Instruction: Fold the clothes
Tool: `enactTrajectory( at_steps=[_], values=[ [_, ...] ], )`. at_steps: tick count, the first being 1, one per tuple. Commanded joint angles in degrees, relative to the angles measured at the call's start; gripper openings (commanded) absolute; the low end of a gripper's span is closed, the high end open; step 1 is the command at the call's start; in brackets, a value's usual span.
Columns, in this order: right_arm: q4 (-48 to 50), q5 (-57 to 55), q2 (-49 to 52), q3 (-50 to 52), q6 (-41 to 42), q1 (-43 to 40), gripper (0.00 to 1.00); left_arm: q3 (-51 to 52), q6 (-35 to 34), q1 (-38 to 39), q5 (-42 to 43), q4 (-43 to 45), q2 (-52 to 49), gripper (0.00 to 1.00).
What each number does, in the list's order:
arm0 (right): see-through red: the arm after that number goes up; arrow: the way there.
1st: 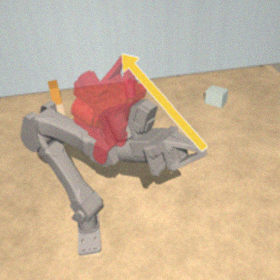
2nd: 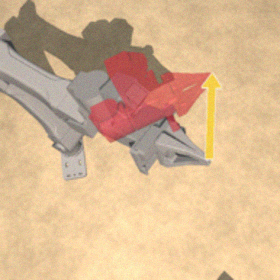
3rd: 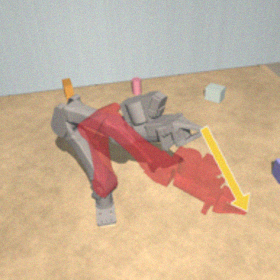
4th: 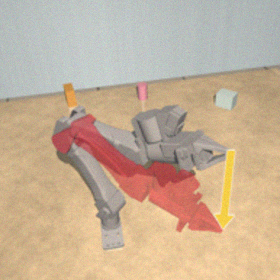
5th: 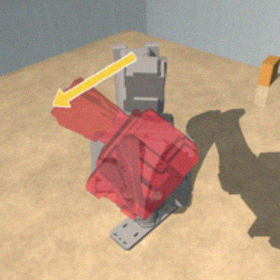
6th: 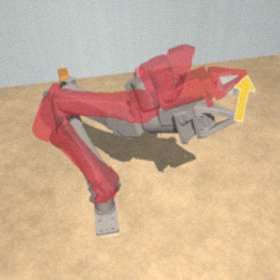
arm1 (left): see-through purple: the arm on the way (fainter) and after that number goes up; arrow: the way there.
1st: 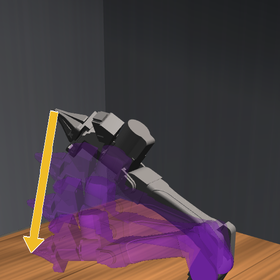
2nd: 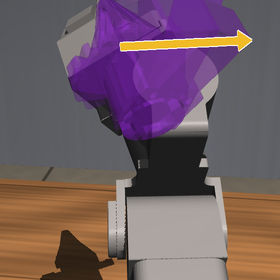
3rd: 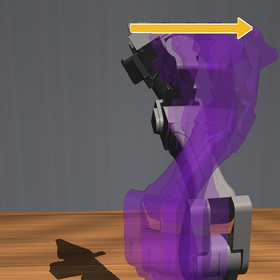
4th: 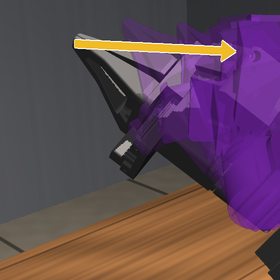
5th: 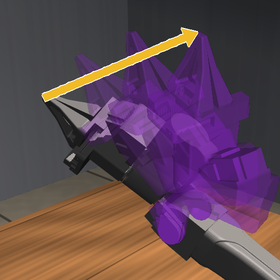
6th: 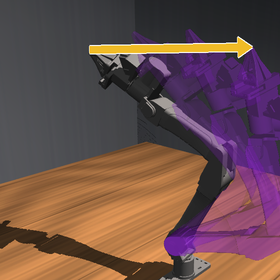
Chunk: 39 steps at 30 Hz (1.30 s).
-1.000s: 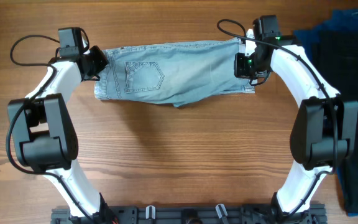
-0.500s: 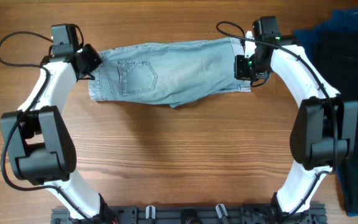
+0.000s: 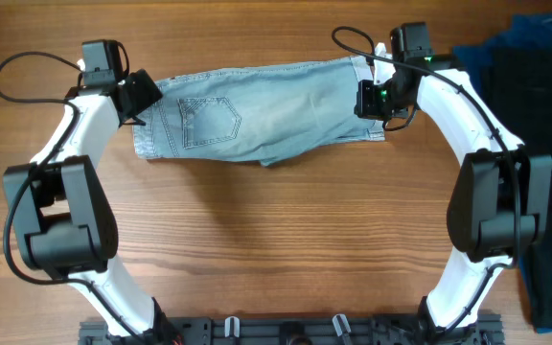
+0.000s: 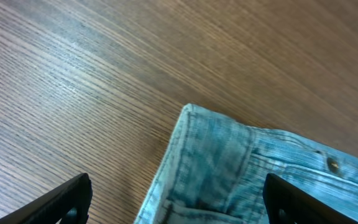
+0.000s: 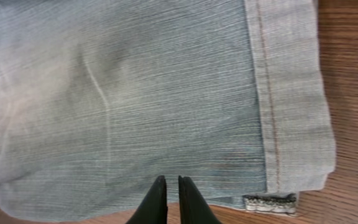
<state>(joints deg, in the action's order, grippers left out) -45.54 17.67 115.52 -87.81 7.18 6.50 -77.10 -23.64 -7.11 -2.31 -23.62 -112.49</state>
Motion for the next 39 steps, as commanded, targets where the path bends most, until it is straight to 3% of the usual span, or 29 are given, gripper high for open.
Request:
enactTrajectory(
  at_steps=[1, 3, 6, 7, 8, 16, 21, 29, 34, 39],
  values=[
    [0.3, 2.0, 1.7, 0.3, -1.2, 0.5, 0.04, -0.6, 0.1, 1.1, 7.0, 0.2, 6.9, 0.82],
    [0.5, 2.0, 2.2, 1.1, -1.2, 0.5, 0.04, -0.6, 0.0, 1.9, 10.6, 0.2, 7.5, 0.72],
    [2.6, 2.9, 2.3, 4.8, -1.3, 0.9, 0.04, -0.6, 0.1, 3.5, 11.9, -2.0, 7.3, 0.28],
    [4.1, 3.3, 2.3, 6.6, -1.2, 1.0, 0.04, -0.6, 0.1, 4.0, 11.9, -2.7, 7.1, 0.16],
    [5.5, 3.2, 2.3, 8.2, -1.2, 1.1, 0.04, -0.6, 0.1, 4.4, 11.9, -3.0, 6.9, 0.10],
    [13.6, 0.4, 2.4, 19.6, 1.1, 1.1, 0.04, -0.6, 0.4, 5.0, 8.0, -3.7, -0.2, 0.08],
    [9.8, -10.2, 2.4, 21.2, 6.3, 1.0, 0.04, -0.6, 1.0, 4.4, 0.6, -2.1, -5.2, 0.07],
    [7.7, -14.7, 2.3, 19.4, 5.8, 1.0, 0.04, -0.6, 1.0, 1.3, 5.2, 6.4, -5.1, 0.04],
    [1.6, -1.0, -1.1, 9.1, 0.8, 1.0, 0.04, -4.3, 0.9, 2.1, 13.2, 7.1, 1.5, 0.04],
    [-3.4, 21.6, -6.4, 5.8, -2.9, 1.9, 0.04, -4.7, 0.7, 3.8, 15.4, 5.7, 6.1, 0.04]
  ],
)
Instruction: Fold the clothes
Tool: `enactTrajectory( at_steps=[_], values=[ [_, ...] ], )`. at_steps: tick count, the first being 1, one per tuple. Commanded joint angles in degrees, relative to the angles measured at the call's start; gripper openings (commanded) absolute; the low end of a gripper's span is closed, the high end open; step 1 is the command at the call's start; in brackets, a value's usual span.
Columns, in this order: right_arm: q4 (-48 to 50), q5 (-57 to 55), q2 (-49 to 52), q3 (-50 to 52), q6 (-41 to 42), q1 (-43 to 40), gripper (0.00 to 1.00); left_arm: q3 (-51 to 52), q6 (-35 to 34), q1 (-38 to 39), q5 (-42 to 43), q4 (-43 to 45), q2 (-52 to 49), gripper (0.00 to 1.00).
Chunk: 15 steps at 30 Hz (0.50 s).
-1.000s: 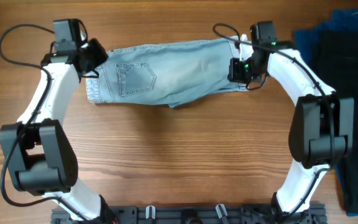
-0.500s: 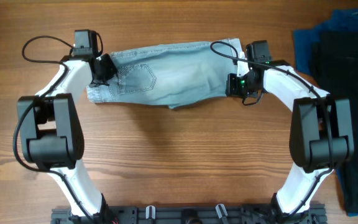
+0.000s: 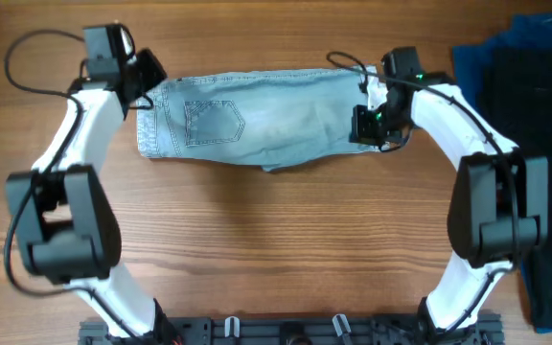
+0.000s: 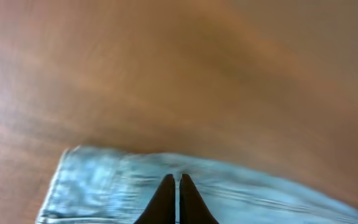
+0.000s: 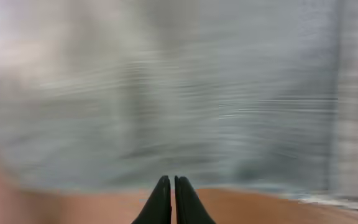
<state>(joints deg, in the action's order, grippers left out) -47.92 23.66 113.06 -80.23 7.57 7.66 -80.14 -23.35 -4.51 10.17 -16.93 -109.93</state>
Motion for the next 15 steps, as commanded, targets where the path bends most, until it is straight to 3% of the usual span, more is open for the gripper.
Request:
enactTrajectory(
  at_steps=[1, 10, 15],
  values=[
    [-1.2, 18.1, -4.0, -1.8, -3.2, 1.1, 0.04, -1.7, 0.4, 1.6, 2.9, -2.1, 3.0, 0.04],
    [3.2, 22.0, -3.8, 0.4, -1.1, 10.5, 0.04, -1.7, 0.5, 2.8, 8.7, -2.1, -5.9, 0.04],
    [7.7, 15.2, -3.4, 0.5, 4.2, 16.5, 0.04, -1.7, 0.5, 2.8, 8.7, -1.0, -8.8, 0.04]
  ],
)
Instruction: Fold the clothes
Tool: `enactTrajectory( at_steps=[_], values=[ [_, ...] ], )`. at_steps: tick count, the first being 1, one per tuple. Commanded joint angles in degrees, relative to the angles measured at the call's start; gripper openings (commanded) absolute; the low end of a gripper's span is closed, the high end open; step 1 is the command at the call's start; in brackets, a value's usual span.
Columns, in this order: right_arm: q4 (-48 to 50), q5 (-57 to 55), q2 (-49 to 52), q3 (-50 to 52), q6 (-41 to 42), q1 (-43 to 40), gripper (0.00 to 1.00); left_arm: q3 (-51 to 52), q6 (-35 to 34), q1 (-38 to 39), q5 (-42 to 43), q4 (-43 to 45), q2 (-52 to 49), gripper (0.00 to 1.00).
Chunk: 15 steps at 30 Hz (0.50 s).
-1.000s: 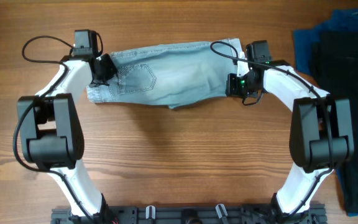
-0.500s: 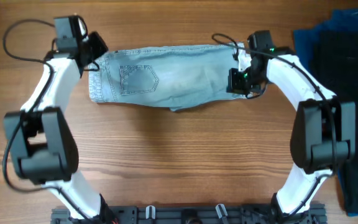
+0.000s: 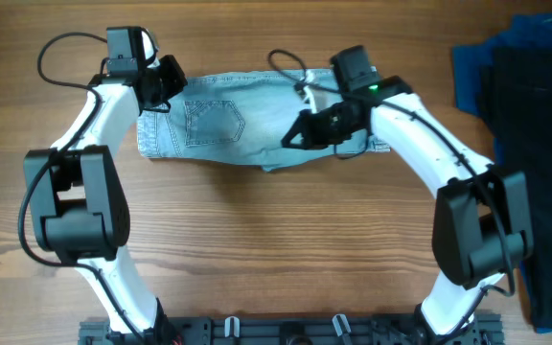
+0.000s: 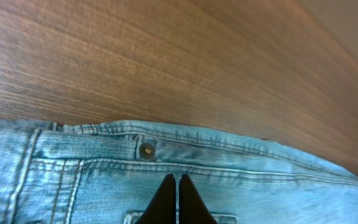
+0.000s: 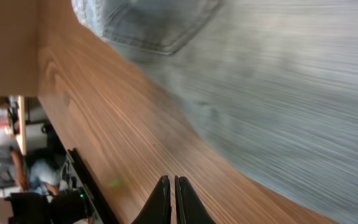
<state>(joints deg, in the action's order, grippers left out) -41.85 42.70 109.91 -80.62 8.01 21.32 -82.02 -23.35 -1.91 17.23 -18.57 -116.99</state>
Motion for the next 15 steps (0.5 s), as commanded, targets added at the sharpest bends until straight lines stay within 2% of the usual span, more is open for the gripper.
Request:
enactTrajectory(
  at_steps=[1, 7, 15],
  values=[
    [2.1, -4.7, 0.1, 0.9, 4.5, 3.7, 0.04, 0.2, 0.5, 0.2, 1.6, 0.6, -2.0, 0.04],
    [5.4, -13.5, 3.1, 0.9, 13.9, 6.9, 0.04, 0.2, 0.5, 0.2, 1.6, 0.8, -3.5, 0.04],
    [7.4, -12.9, 8.8, 0.9, 16.4, 6.8, 0.04, 0.2, 0.5, 0.2, 1.2, 1.2, -3.8, 0.04]
  ],
)
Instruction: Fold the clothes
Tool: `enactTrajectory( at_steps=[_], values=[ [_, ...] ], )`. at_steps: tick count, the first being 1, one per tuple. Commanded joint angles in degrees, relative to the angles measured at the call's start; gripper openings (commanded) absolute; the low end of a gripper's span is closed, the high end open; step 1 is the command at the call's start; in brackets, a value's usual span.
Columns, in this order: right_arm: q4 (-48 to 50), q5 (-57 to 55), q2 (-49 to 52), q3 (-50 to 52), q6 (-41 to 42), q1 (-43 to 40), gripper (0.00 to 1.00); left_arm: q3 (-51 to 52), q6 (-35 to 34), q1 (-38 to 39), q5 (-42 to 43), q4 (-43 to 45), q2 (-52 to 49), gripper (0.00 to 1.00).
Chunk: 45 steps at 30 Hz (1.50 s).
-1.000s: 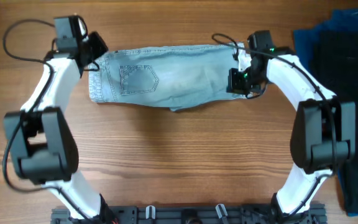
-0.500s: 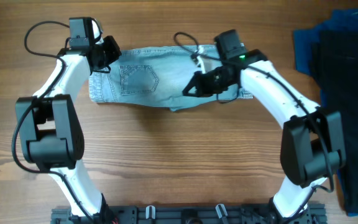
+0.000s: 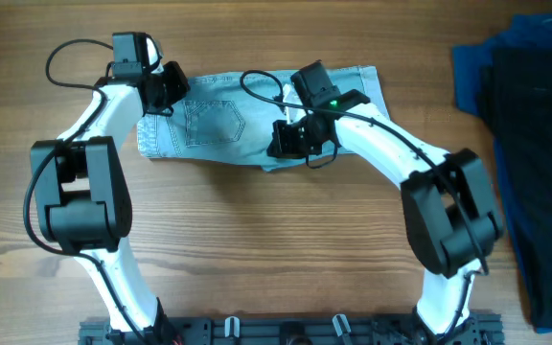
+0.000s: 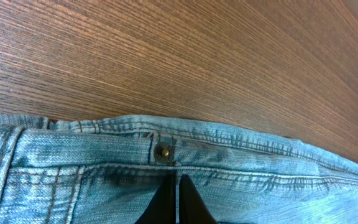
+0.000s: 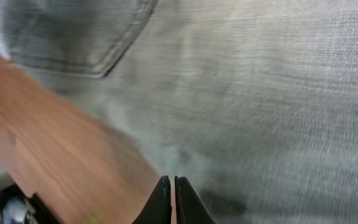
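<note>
Light blue denim shorts (image 3: 218,120) lie flat at the back of the table, waist to the left, back pocket (image 3: 206,121) facing up. My left gripper (image 3: 168,88) is shut, its tips (image 4: 176,186) resting on the waistband just below a metal rivet (image 4: 163,150). Over the shorts' lower middle, close to their front edge, my right gripper (image 3: 284,141) is also shut. In the right wrist view its tips (image 5: 171,185) lie on the denim (image 5: 260,74) with the pocket (image 5: 86,31) ahead to the left.
A pile of dark blue and black clothes (image 3: 530,115) fills the table's right edge. Bare wooden table (image 3: 257,249) stretches in front of the shorts. The arm bases stand at the front edge.
My right gripper has moved a little further left over the shorts, nearer the back pocket. My left gripper has shifted slightly along the waistband. Both remain shut.
First my left gripper was open at the waist's back-left corner and my right gripper shut at the right hem. Then the left one was shut at the waistband. The right gripper then stood over the shorts' middle, and now near the pocket.
</note>
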<state>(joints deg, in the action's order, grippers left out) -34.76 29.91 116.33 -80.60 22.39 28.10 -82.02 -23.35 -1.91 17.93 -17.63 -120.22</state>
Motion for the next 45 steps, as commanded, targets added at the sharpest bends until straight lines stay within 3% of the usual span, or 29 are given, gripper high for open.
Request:
enactTrajectory(
  at_steps=[1, 10, 20, 28, 36, 41, 45],
  values=[
    [-0.3, 1.0, 2.9, 0.9, 2.0, 0.2, 0.04, 0.2, 0.5, 0.2, 0.5, 0.3, -0.6, 0.04],
    [-1.6, -1.6, 3.5, 2.1, 6.5, 0.2, 0.04, 0.2, 0.5, 0.2, -0.3, 0.3, -0.6, 0.04],
    [0.4, -1.4, 5.8, 4.5, 18.9, 0.2, 0.04, 0.3, 0.5, 0.2, -1.1, -0.4, -0.7, 0.04],
    [-0.4, -1.0, 6.6, 4.5, 20.1, 0.2, 0.04, 0.3, 0.5, 0.2, -3.8, -2.5, -0.7, 0.04],
    [-2.8, 1.1, -0.9, 1.4, 15.0, 0.0, 0.04, -3.5, 0.4, 0.6, 4.5, -1.5, 8.7, 0.04],
    [-9.6, -11.0, -11.8, -4.2, 7.7, 0.0, 0.04, -4.2, 0.5, 2.5, 4.5, -2.5, 17.9, 0.04],
    [-7.6, -18.6, -15.2, -6.7, 0.2, 0.0, 0.04, -4.2, 0.4, 3.6, 4.5, -6.1, 18.3, 0.04]
  ],
)
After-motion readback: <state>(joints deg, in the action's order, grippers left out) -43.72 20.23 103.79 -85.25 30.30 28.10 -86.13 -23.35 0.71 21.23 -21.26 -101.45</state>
